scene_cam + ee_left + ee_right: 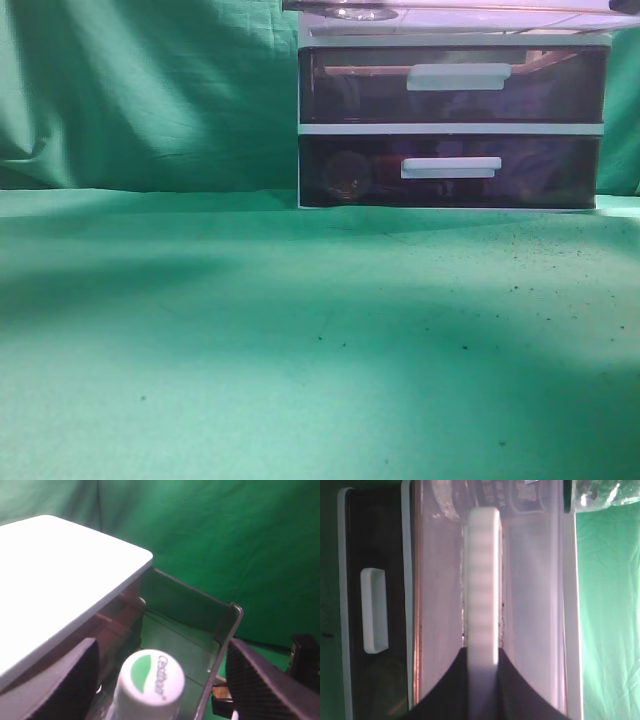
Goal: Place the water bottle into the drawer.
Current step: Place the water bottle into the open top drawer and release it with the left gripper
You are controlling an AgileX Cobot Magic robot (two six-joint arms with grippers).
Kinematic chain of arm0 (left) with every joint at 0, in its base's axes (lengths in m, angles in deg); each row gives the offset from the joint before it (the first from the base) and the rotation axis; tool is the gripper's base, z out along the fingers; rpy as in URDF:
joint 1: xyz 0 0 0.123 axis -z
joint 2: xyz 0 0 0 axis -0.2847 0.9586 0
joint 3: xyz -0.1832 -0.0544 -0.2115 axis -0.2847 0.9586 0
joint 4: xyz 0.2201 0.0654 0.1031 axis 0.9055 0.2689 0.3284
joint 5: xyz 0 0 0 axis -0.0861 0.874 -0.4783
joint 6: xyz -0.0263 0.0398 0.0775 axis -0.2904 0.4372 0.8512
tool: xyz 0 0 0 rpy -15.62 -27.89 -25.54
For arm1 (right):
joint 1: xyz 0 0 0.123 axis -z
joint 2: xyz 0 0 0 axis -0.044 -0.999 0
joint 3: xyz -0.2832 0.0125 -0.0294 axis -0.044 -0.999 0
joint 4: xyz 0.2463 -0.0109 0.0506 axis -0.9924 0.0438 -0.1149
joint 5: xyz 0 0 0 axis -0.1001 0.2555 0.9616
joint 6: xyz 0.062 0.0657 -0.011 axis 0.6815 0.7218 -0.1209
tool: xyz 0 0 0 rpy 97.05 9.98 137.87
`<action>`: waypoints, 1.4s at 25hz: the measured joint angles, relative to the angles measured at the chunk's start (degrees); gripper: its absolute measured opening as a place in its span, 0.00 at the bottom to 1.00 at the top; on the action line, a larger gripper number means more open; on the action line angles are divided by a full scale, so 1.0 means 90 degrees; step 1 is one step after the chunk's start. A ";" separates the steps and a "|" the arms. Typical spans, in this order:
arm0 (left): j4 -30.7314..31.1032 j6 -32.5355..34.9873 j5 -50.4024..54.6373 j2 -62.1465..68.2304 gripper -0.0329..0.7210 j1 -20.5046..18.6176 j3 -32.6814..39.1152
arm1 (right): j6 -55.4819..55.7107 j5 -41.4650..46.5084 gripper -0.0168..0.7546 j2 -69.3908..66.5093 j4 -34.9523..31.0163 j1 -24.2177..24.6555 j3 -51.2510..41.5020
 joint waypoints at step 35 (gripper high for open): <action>0.4612 -0.2206 -0.0388 0.0540 0.04 0.1214 -0.0689 | -0.0327 0.0170 0.14 -0.0069 -0.0269 -0.0024 0.0225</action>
